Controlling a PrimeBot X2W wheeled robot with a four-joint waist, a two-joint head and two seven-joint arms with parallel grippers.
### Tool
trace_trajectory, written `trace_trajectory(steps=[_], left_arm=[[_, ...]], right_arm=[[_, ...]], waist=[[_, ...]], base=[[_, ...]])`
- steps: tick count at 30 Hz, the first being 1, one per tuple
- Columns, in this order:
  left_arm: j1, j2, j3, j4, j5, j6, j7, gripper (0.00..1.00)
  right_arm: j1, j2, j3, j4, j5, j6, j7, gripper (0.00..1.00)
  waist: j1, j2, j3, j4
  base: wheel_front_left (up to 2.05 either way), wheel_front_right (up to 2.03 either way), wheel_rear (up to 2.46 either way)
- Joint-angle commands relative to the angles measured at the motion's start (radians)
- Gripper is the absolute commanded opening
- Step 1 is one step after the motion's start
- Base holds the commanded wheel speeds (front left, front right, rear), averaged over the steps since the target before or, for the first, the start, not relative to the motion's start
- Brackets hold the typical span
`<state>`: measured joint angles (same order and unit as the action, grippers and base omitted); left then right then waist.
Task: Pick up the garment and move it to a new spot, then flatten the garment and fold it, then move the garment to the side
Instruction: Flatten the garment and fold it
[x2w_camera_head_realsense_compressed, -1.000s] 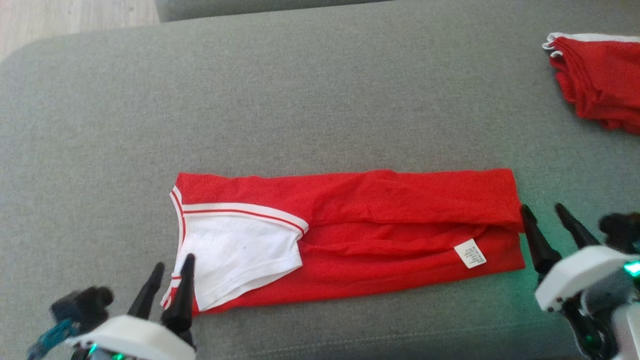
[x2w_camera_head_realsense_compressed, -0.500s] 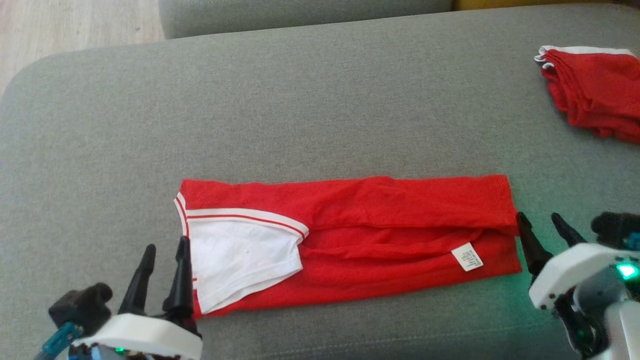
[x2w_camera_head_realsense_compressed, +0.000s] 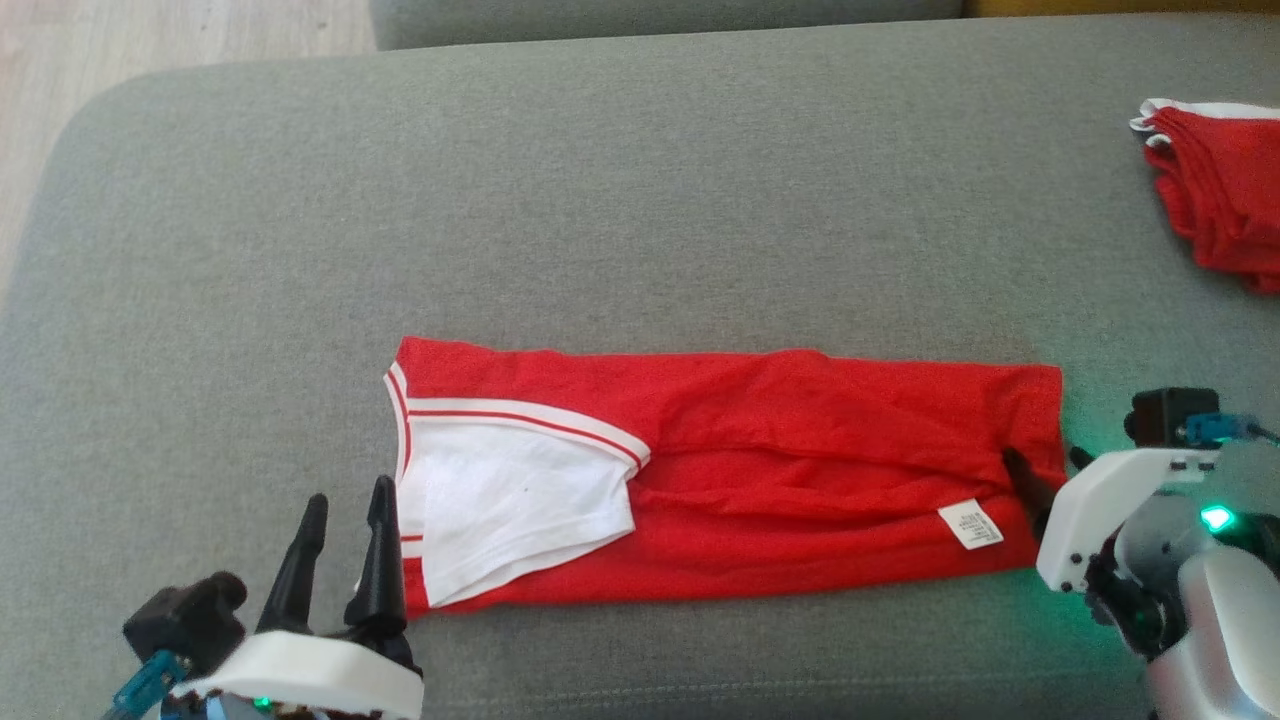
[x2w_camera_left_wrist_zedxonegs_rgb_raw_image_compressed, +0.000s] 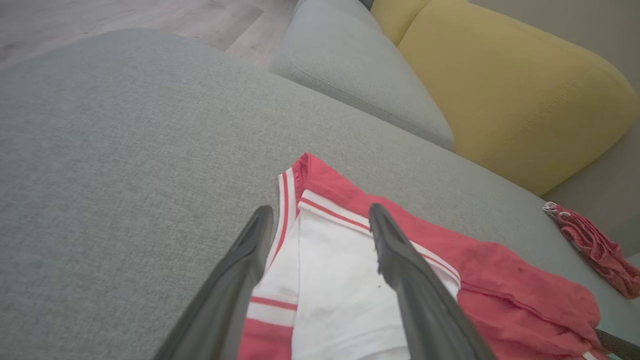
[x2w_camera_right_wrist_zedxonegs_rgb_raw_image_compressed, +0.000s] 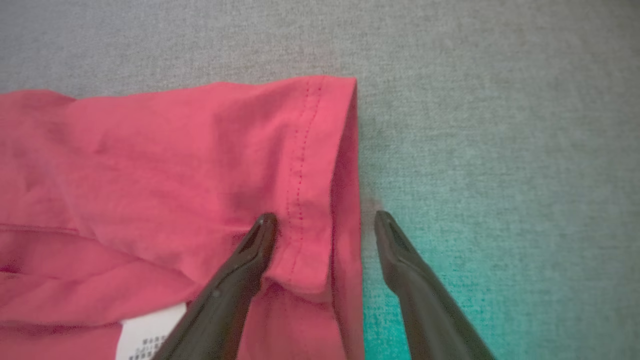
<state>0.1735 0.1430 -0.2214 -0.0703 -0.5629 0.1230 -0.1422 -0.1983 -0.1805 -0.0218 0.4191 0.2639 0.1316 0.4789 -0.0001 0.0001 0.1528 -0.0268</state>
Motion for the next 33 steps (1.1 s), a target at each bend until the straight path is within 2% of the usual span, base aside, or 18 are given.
trace_trajectory(steps=[1, 6, 7, 8, 11, 12, 20, 29, 33], left_arm=[[-0.050, -0.008, 0.024, -0.027, 0.007, -0.004, -0.012, 1.00], [-0.053, -0.008, 0.022, -0.019, 0.005, -0.005, -0.019, 1.00], [-0.053, -0.008, 0.022, -0.018, 0.005, -0.005, -0.019, 1.00], [-0.053, -0.007, 0.022, -0.018, 0.005, -0.004, -0.020, 1.00], [-0.052, -0.004, 0.022, -0.017, 0.006, -0.002, -0.022, 1.00], [-0.052, -0.003, 0.023, -0.017, 0.006, -0.001, -0.022, 1.00], [-0.048, 0.012, 0.034, -0.026, 0.013, 0.013, -0.025, 1.00], [-0.048, 0.028, 0.033, -0.040, 0.032, 0.029, -0.025, 1.00], [-0.051, 0.026, 0.032, -0.039, 0.034, 0.030, -0.032, 1.00]], right_arm=[[-0.040, -0.023, 0.016, -0.011, -0.008, -0.001, 0.016, 1.00], [-0.050, -0.011, 0.022, 0.031, 0.011, -0.001, 0.055, 1.00], [-0.051, -0.009, 0.023, 0.037, 0.016, -0.001, 0.062, 0.76], [-0.051, -0.008, 0.025, 0.041, 0.020, -0.001, 0.069, 0.46], [-0.051, -0.007, 0.029, 0.046, 0.027, -0.001, 0.074, 0.05], [-0.051, -0.006, 0.029, 0.045, 0.028, -0.001, 0.072, 0.00], [-0.074, -0.024, 0.032, 0.018, 0.049, -0.001, 0.039, 0.00], [-0.059, -0.132, -0.008, -0.075, 0.074, -0.001, 0.053, 0.00], [-0.051, -0.144, -0.004, -0.109, 0.082, -0.001, 0.070, 0.00]], waist=[[0.0001, -0.0001, 0.002, 0.007], [0.0001, -0.0001, 0.002, 0.019], [0.0001, -0.0001, 0.001, 0.020], [0.0001, -0.0001, 0.001, 0.020], [0.0001, -0.0001, -0.003, 0.018], [0.0001, -0.0001, -0.005, 0.016], [0.0001, -0.0001, -0.025, -0.029], [0.0001, -0.0001, -0.053, -0.103], [0.0001, -0.0001, -0.064, -0.127]], base=[[0.00, 0.00, 0.00], [0.00, 0.00, 0.00], [0.00, 0.00, 0.00], [0.00, 0.00, 0.00], [0.00, 0.00, 0.00], [0.00, 0.00, 0.00], [0.00, 0.00, 0.00], [0.00, 0.00, 0.00], [0.00, 0.00, 0.00]])
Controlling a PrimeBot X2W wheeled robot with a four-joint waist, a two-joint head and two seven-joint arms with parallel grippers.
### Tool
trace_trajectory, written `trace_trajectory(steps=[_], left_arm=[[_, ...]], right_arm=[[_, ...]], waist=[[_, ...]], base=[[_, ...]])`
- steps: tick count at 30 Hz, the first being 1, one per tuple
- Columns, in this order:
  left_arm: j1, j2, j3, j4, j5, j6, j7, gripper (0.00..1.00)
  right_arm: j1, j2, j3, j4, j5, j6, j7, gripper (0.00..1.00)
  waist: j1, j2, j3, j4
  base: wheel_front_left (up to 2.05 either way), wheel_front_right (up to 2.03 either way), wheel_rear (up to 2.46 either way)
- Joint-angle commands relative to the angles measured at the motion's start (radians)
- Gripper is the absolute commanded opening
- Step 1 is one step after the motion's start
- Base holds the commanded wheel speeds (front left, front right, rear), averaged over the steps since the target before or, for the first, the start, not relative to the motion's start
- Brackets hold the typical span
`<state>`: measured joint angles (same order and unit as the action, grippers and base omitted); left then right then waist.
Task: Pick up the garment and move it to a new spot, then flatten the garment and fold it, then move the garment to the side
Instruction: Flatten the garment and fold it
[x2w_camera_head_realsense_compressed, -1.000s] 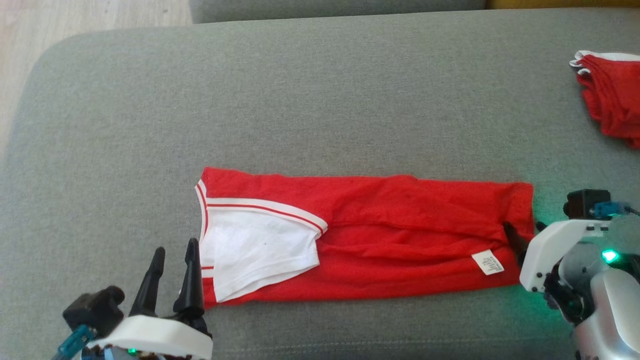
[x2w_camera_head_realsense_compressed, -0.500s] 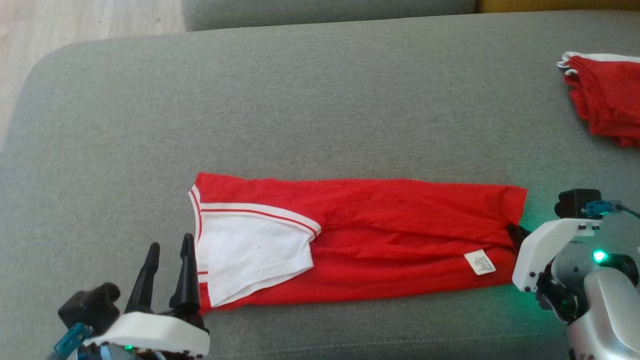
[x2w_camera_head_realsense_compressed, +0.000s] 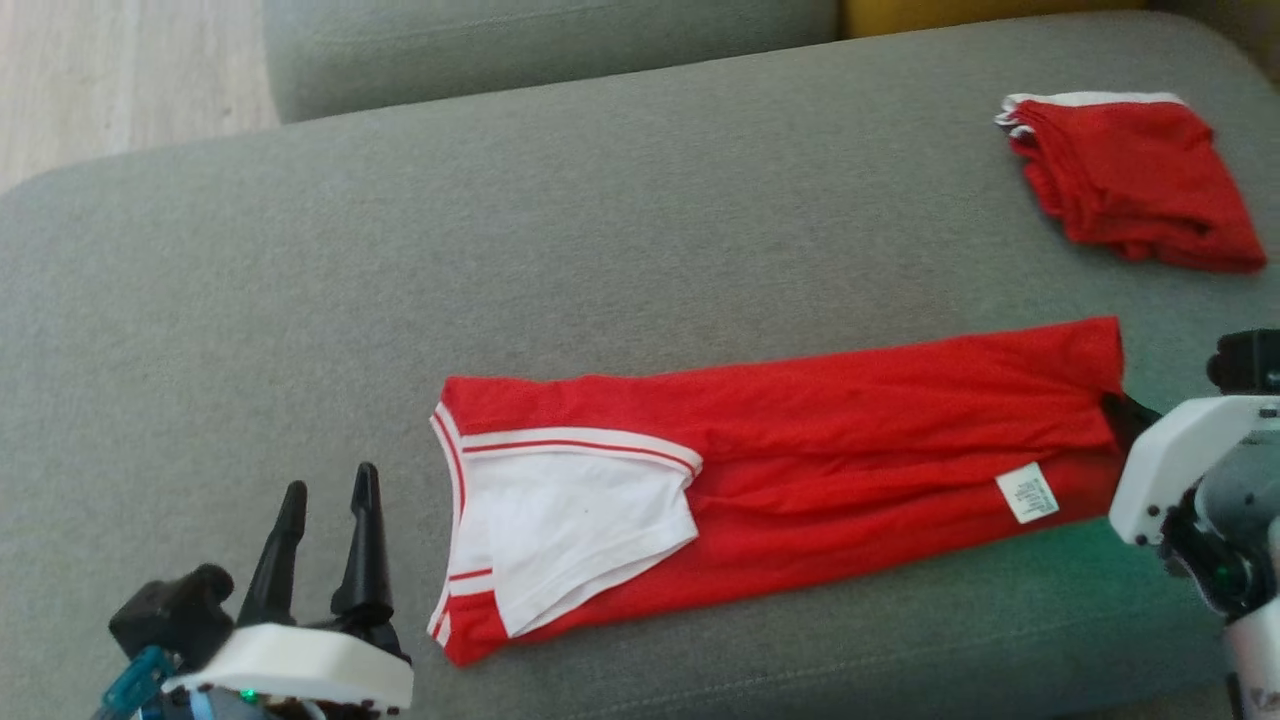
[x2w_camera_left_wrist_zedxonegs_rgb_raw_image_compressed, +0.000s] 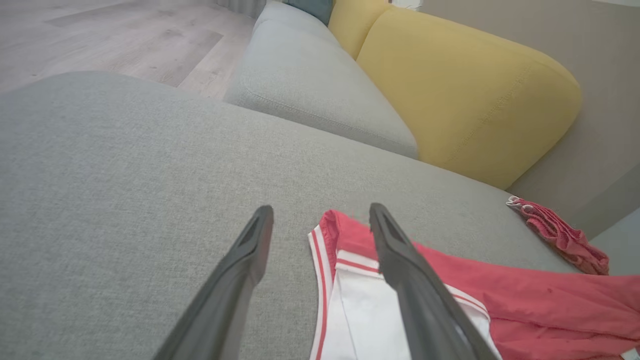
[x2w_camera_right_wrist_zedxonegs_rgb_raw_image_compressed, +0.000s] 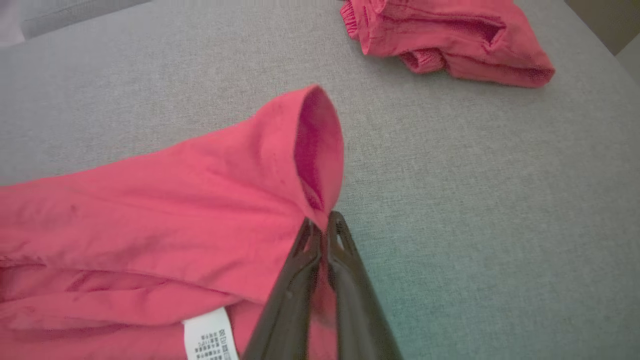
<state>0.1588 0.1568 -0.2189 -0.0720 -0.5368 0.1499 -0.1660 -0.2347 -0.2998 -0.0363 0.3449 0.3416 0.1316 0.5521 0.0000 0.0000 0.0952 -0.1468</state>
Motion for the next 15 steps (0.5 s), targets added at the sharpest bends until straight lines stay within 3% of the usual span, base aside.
trace_trajectory(steps=[1, 7, 15], left_arm=[[-0.039, 0.012, 0.028, -0.035, 0.010, 0.003, -0.012, 1.00], [-0.051, 0.003, 0.017, -0.005, 0.015, 0.000, -0.027, 1.00], [-0.055, -0.004, 0.007, 0.016, 0.017, 0.000, -0.039, 1.00]], right_arm=[[-0.013, -0.022, 0.017, -0.046, 0.012, -0.001, 0.001, 0.00], [0.002, 0.012, 0.126, -0.137, 0.085, -0.001, 0.041, 0.00], [-0.005, 0.119, 0.336, -0.266, 0.249, -0.001, 0.079, 0.00]], waist=[[0.0000, 0.0000, -0.012, -0.013], [0.0000, 0.0000, -0.052, -0.027], [0.0000, 0.0000, -0.094, 0.035]], base=[[0.00, 0.00, 0.00], [0.00, 0.00, 0.00], [0.00, 0.00, 0.00]])
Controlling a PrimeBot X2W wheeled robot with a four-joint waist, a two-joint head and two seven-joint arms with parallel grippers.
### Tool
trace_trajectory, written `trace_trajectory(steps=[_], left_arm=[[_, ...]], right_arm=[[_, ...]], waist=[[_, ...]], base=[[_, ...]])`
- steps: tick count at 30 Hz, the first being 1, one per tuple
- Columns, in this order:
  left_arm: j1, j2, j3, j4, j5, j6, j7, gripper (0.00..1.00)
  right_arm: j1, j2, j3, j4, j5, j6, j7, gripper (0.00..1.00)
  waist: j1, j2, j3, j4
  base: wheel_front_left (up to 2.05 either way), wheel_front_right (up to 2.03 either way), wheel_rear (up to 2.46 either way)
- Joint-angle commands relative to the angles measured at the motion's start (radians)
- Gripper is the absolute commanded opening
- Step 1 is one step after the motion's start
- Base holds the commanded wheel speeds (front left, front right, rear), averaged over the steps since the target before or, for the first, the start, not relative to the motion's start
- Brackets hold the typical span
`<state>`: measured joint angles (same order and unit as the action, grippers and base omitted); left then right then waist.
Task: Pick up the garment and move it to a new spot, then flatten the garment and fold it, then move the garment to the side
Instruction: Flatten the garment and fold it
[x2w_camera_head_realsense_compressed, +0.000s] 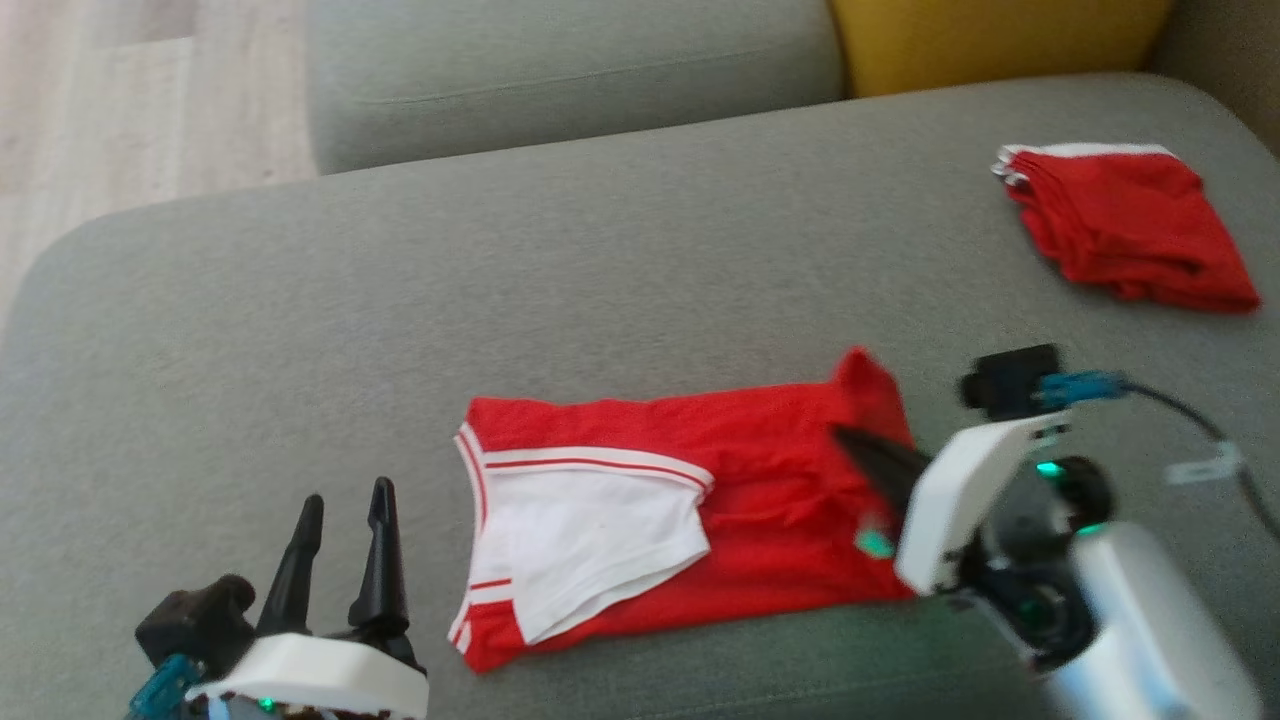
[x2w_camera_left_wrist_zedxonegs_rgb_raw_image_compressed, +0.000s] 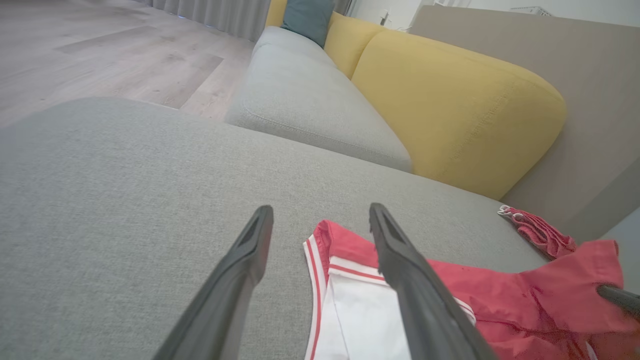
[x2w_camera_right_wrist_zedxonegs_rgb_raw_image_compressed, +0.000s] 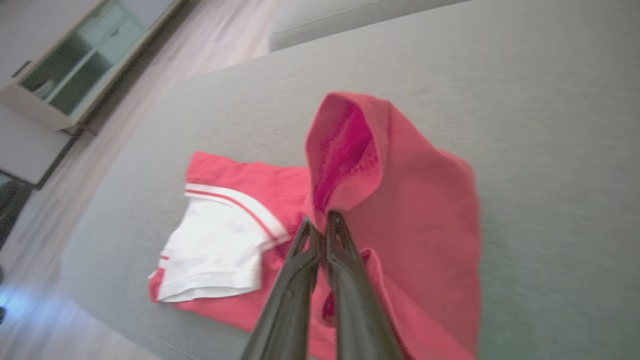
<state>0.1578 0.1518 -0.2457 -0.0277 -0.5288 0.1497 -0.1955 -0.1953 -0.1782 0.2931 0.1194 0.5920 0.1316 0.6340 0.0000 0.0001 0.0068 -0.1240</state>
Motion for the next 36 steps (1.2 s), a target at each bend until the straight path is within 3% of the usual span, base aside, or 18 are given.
trace_trajectory(steps=[1, 10, 20, 28, 29, 30, 31, 32, 36], left_arm=[[-0.055, 0.001, 0.031, -0.027, 0.009, -0.001, -0.009, 1.00], [-0.069, -0.010, -0.004, -0.025, 0.011, -0.013, -0.003, 1.00], [-0.102, -0.027, -0.052, 0.002, 0.016, -0.033, 0.001, 1.00], [-0.120, -0.038, -0.073, 0.026, 0.014, -0.040, -0.002, 1.00], [-0.122, -0.039, -0.074, 0.028, 0.013, -0.040, -0.003, 1.00], [-0.123, -0.040, -0.075, 0.031, 0.013, -0.040, -0.005, 1.00], [-0.124, -0.041, -0.076, 0.034, 0.012, -0.041, -0.006, 1.00], [-0.125, -0.041, -0.078, 0.036, 0.012, -0.041, -0.007, 1.00], [-0.126, -0.043, -0.077, 0.043, 0.009, -0.039, -0.011, 1.00]], right_arm=[[-0.049, 0.014, 0.023, -0.045, 0.010, -0.001, -0.006, 0.00], [-0.107, 0.119, 0.110, 0.043, 0.084, -0.001, -0.080, 0.00], [-0.205, 0.128, 0.252, 0.206, 0.257, -0.001, -0.203, 0.00], [-0.281, 0.128, 0.341, 0.369, 0.350, -0.001, -0.266, 0.00], [-0.291, 0.128, 0.353, 0.391, 0.364, -0.001, -0.276, 0.09], [-0.301, 0.128, 0.367, 0.411, 0.377, -0.001, -0.284, 0.39], [-0.310, 0.128, 0.381, 0.426, 0.390, -0.001, -0.295, 0.92], [-0.320, 0.128, 0.394, 0.439, 0.403, -0.001, -0.309, 1.00], [-0.357, 0.128, 0.439, 0.465, 0.460, -0.001, -0.360, 1.00]], waist=[[0.0000, -0.0001, -0.008, 0.024], [0.0000, -0.0001, -0.009, 0.140], [0.0000, -0.0001, 0.005, 0.241], [0.0000, -0.0001, 0.009, 0.283], [0.0000, -0.0001, 0.009, 0.286], [0.0000, -0.0001, 0.010, 0.289], [0.0000, -0.0001, 0.010, 0.291], [0.0000, -0.0001, 0.010, 0.293], [0.0000, -0.0001, 0.009, 0.289]], base=[[0.00, 0.00, 0.00], [0.00, 0.00, 0.00], [0.00, 0.00, 0.00], [0.00, 0.00, 0.00], [0.00, 0.00, 0.00], [0.00, 0.00, 0.00], [0.00, 0.00, 0.00], [0.00, 0.00, 0.00], [0.00, 0.00, 0.00]])
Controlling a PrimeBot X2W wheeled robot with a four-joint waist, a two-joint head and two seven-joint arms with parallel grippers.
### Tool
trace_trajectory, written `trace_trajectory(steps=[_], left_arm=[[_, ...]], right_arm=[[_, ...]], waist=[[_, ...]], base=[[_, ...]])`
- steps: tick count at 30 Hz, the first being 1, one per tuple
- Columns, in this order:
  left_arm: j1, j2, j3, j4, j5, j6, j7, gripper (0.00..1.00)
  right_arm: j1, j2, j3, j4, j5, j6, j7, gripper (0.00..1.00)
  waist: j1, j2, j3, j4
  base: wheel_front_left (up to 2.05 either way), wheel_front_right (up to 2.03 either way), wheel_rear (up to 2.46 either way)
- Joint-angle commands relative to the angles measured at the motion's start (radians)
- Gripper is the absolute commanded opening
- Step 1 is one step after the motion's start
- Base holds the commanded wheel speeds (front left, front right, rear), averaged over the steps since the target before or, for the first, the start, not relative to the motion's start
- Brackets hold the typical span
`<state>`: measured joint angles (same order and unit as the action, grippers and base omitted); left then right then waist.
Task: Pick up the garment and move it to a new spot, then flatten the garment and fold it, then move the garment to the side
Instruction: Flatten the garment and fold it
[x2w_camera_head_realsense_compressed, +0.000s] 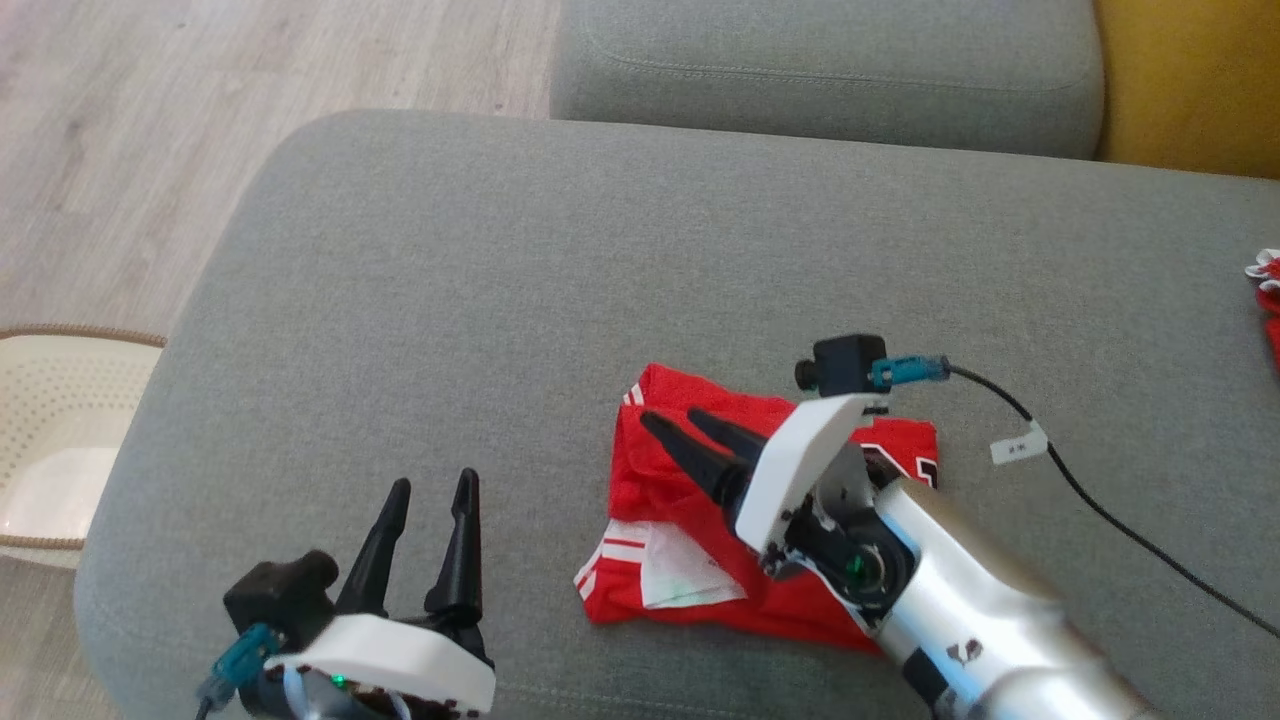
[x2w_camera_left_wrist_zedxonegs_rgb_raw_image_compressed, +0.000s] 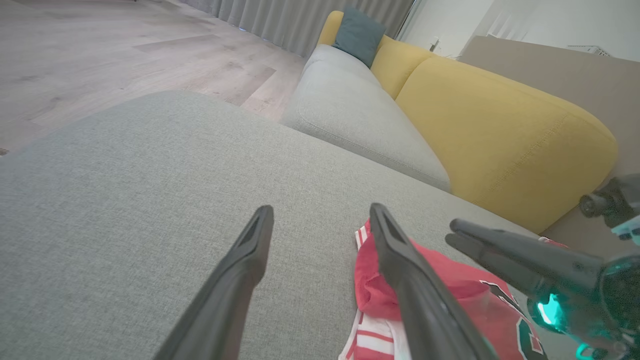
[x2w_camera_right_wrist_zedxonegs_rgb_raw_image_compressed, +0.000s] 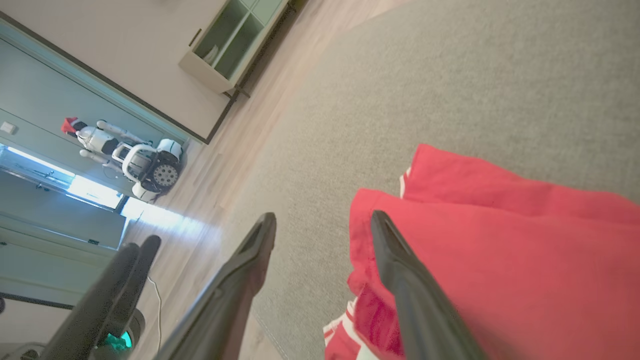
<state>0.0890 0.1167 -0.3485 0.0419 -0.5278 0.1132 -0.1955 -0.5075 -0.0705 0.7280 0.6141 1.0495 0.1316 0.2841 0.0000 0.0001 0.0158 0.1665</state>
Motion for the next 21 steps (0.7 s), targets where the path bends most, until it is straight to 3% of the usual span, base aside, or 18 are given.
trace_trajectory(steps=[1, 9, 21], left_arm=[[-0.057, -0.007, 0.026, -0.025, 0.007, -0.002, -0.012, 1.00], [-0.046, -0.001, 0.026, -0.023, 0.005, 0.002, -0.016, 1.00], [-0.025, 0.015, 0.029, -0.035, 0.004, 0.012, -0.019, 1.00]], right_arm=[[-0.054, 0.020, 0.012, -0.026, 0.017, -0.001, -0.023, 1.00], [-0.127, 0.020, 0.023, 0.019, 0.050, -0.001, -0.139, 1.00], [-0.124, -0.005, -0.034, 0.059, -0.141, -0.001, -0.313, 1.00]], waist=[[0.0000, -0.0001, -0.001, -0.004], [0.0000, -0.0001, -0.013, -0.042], [0.0000, -0.0001, -0.028, -0.107]], base=[[0.00, 0.00, 0.00], [0.00, 0.00, 0.00], [0.00, 0.00, 0.00]])
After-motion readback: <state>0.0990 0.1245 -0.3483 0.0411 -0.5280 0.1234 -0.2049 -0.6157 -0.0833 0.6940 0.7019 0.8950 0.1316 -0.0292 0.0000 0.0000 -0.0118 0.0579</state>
